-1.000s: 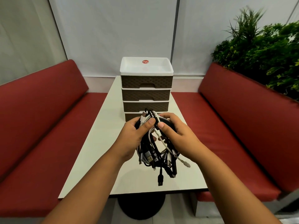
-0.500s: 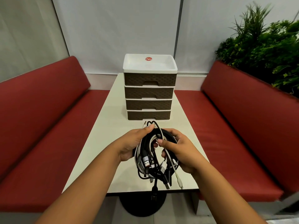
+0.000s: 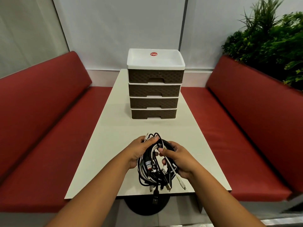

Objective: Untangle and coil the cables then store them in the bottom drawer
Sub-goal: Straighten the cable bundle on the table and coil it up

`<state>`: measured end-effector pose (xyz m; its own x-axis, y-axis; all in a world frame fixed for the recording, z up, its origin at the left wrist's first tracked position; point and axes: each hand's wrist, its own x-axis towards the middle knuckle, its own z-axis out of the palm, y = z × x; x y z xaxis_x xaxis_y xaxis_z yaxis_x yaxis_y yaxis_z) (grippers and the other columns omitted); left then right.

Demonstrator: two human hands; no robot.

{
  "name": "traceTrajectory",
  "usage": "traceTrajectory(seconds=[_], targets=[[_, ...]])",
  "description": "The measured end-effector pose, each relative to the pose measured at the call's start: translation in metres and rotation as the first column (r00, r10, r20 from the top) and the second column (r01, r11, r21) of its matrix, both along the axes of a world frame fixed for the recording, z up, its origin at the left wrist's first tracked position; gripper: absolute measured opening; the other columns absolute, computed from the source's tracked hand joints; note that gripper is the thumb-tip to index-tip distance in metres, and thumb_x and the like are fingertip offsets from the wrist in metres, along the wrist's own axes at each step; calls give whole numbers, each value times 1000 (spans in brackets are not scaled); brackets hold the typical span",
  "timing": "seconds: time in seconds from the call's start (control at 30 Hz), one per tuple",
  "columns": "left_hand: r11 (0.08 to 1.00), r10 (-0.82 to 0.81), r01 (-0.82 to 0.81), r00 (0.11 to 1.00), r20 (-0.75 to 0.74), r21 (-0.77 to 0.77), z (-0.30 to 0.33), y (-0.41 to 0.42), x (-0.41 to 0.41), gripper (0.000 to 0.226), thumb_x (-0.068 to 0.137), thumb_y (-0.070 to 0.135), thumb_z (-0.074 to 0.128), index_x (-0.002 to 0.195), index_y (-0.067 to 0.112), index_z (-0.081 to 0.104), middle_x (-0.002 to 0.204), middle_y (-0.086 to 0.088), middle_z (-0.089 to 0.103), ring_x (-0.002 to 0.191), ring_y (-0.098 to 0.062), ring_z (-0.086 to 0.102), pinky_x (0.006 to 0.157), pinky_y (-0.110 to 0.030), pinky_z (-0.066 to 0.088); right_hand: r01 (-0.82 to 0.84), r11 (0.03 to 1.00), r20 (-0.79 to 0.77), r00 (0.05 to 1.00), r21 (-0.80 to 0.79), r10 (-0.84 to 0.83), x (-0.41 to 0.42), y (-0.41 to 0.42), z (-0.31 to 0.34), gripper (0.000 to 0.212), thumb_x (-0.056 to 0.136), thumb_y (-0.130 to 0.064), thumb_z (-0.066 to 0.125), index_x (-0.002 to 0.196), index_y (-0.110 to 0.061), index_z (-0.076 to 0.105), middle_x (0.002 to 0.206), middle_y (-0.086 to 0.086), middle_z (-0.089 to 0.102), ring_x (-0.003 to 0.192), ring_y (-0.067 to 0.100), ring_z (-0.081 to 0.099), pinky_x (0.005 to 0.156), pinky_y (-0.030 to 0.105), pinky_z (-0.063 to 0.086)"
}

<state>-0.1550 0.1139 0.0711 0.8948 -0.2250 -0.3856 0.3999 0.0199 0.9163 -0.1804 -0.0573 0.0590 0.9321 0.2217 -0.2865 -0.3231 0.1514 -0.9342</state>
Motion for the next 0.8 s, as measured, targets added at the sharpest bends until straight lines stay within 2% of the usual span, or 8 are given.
traceTrajectory(seconds=[0.13, 0.3, 0.43, 0.57, 0.63, 0.7, 0.77, 0.8], targets=[[999, 29, -29, 998, -58, 15, -26, 5, 6, 52, 80, 46, 75, 116, 10, 63, 99, -14, 75, 90, -30, 73, 74, -41, 58, 16, 1000, -81, 997, 1, -15, 6, 6, -21, 34, 88, -8, 68, 120, -4, 58, 84, 12, 67, 55, 18, 56, 41, 24, 46], [1000, 17, -17, 992, -121, 1, -51, 14, 15, 52, 81, 46, 75, 115, 8, 65, 100, -16, 74, 90, -31, 72, 72, -39, 57, 5, 1000, -146, 989, -12, -6, 17, 14, -43, 34, 89, -9, 69, 121, -6, 57, 91, 17, 67, 55, 19, 57, 42, 24, 46], [999, 28, -32, 985, -168, -19, -68, 20, 22, 50, 84, 42, 73, 115, 4, 65, 101, -20, 73, 91, -34, 72, 68, -38, 57, -9, 1000, -167, 986, -30, 4, 24, 20, -55, 35, 88, -10, 70, 120, -5, 57, 88, 15, 68, 55, 19, 57, 45, 25, 48], [993, 66, -55, 992, -108, 103, -81, 22, 26, 46, 86, 48, 69, 110, 8, 66, 91, -11, 76, 81, -26, 74, 63, -32, 57, 0, 997, -153, 988, -78, -12, 29, 24, -67, 37, 88, -11, 70, 120, -5, 54, 78, 14, 66, 56, 21, 58, 52, 30, 51], [974, 86, -77, 996, -34, 215, -90, 21, 31, 49, 83, 60, 63, 106, 17, 69, 92, -4, 76, 84, -22, 73, 78, -38, 59, 2, 991, -132, 991, -135, -20, 30, 24, -70, 34, 88, -12, 70, 118, -7, 53, 74, 14, 67, 58, 24, 61, 56, 34, 53], [945, 87, -92, 996, 31, 314, -98, 20, 35, 54, 81, 70, 49, 102, 26, 72, 100, 0, 75, 95, -20, 70, 93, -43, 52, 11, 981, -100, 995, -193, -31, 32, 26, -74, 30, 89, -13, 69, 115, -8, 55, 80, 12, 71, 65, 25, 67, 62, 37, 57], [915, 167, -174, 985, 51, 363, -100, 21, 36, 61, 77, 75, 41, 105, 30, 72, 110, -2, 71, 103, -23, 65, 99, -44, 48, 13, 954, -31, 999, -300, -23, 35, 25, -75, 29, 88, -18, 71, 113, -13, 58, 97, 9, 73, 80, 22, 72, 76, 38, 59], [890, 216, -221, 975, 56, 398, -103, 21, 39, 64, 73, 77, 40, 100, 30, 73, 108, -5, 71, 103, -25, 65, 98, -44, 48, 5, 926, -3, 1000, -378, -7, 38, 25, -79, 30, 86, -22, 72, 113, -16, 60, 102, 5, 72, 88, 19, 71, 83, 38, 58]])
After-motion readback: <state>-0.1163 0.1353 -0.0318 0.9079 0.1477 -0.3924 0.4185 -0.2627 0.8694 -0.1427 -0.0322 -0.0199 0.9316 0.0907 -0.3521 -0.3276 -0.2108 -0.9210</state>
